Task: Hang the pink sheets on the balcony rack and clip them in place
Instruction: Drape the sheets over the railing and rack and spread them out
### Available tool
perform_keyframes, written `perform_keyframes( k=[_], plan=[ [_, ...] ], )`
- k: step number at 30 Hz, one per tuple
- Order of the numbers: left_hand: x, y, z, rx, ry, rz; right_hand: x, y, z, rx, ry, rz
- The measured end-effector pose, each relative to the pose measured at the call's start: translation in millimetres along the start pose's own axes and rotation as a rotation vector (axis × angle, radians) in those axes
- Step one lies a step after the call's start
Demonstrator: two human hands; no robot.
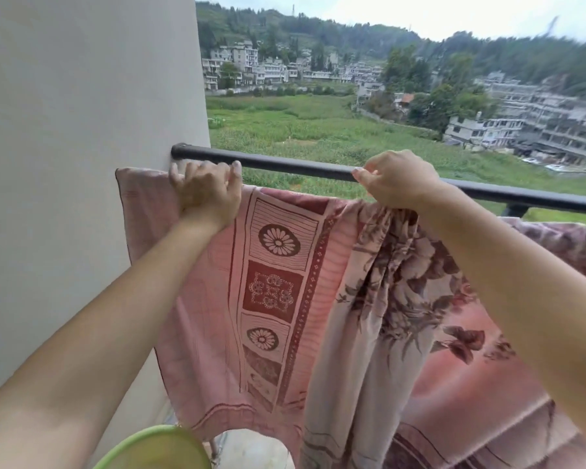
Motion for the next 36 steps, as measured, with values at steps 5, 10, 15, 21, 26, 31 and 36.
perform_keyframes(
  k=[5, 10, 15, 21, 26, 31, 36],
  plan=[
    [-50.8, -1.2, 119.2, -0.138, -0.283, -0.113, -55.2, 20.1, 50.0, 0.037, 0.024, -0.053],
    [-80.6, -4.5, 178.6, -0.049, -0.257, -0.196, -118.5, 30.7, 149.4, -0.151, -0.044, -0.009],
    [-82.0, -0.7, 178.3, 0.050, -0.169, -0.265, -174.2, 58.7, 251.2, -0.318, -0.130, 0.050],
    [-82.4, 4.1, 191.8, 0.083, -0.105, -0.344, -218.2, 65.9, 311.4, -0.323, -0.284, 0.035],
    [-83.9, 0.6, 194.4, 0.092, -0.049, -0.367, -208.8, 55.1, 290.1, -0.139, -0.535, 0.120],
    [-83.1, -2.0, 196.7, 0.082, -0.072, -0.338, -186.4, 37.0, 192.0, -0.018, -0.340, 0.430],
    [-77.9, 0.5, 185.9, 0.066, -0.123, -0.296, -152.9, -4.5, 105.4, -0.032, -0.049, 0.289]
  ],
)
Point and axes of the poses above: each hand's wrist, its own x-axis towards the middle knuckle, its own y-axis out of the back of the hand, z = x × y, the point moved 4 cm from there along x, towards the middle knuckle, and after that the axes turned 9 degrees about z, right-handed, at the moved point
